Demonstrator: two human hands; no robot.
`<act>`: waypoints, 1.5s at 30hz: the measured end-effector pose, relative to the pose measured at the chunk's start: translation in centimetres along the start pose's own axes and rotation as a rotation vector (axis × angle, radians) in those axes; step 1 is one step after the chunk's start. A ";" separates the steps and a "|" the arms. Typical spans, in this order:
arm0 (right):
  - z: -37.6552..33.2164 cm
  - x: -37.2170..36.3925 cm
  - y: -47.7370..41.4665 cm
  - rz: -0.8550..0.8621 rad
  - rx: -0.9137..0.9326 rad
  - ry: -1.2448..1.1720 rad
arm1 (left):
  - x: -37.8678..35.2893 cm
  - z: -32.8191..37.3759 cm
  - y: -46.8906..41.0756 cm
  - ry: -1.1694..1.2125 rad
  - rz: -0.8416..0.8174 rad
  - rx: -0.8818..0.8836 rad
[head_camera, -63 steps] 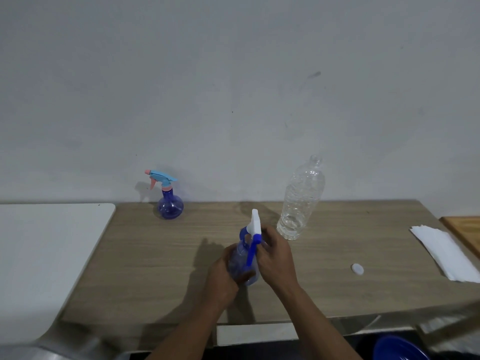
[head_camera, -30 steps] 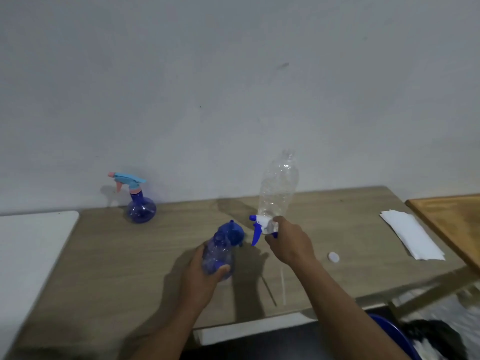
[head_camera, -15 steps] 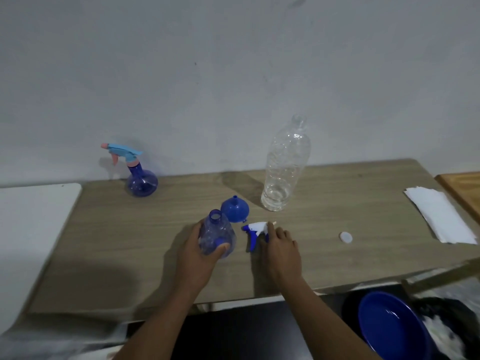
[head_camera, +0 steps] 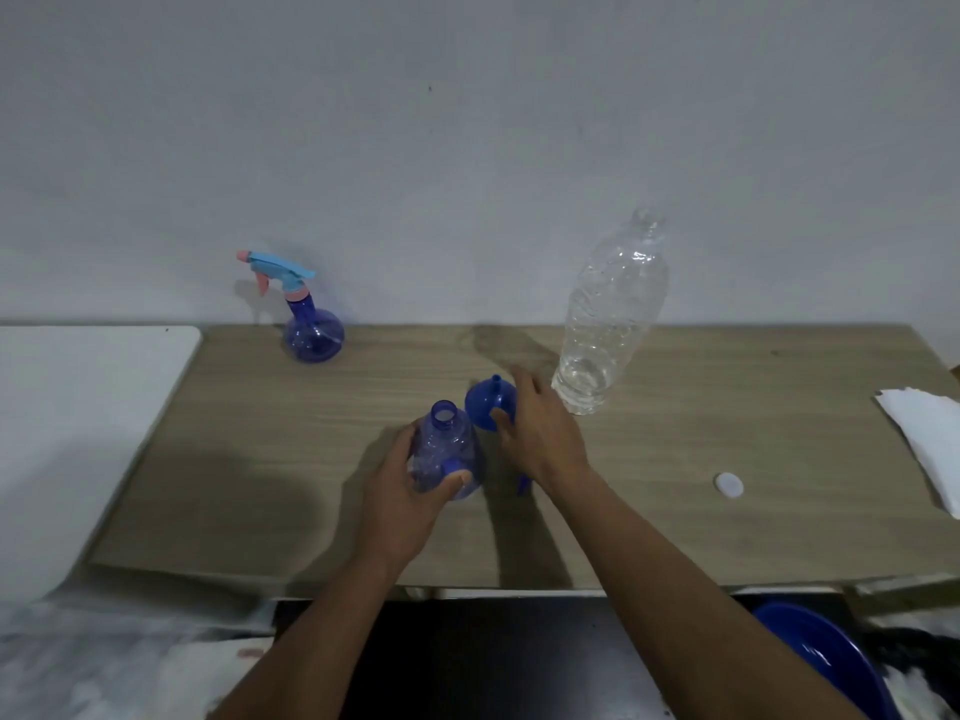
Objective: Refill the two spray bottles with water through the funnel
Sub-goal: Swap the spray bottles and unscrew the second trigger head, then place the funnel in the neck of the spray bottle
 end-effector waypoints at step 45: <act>-7.1 3.7 4.0 -0.084 0.191 -0.838 | -0.2 -0.6 -0.3 0.008 -0.028 0.010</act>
Point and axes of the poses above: each hand's wrist, its own y-axis away from the middle knuckle, its own x-axis out of the back of the hand, z = x × y, the point moved 7 cm from there along -y, towards the middle knuckle, and after that the axes turned 3 degrees about -z, right-handed, at the moved point
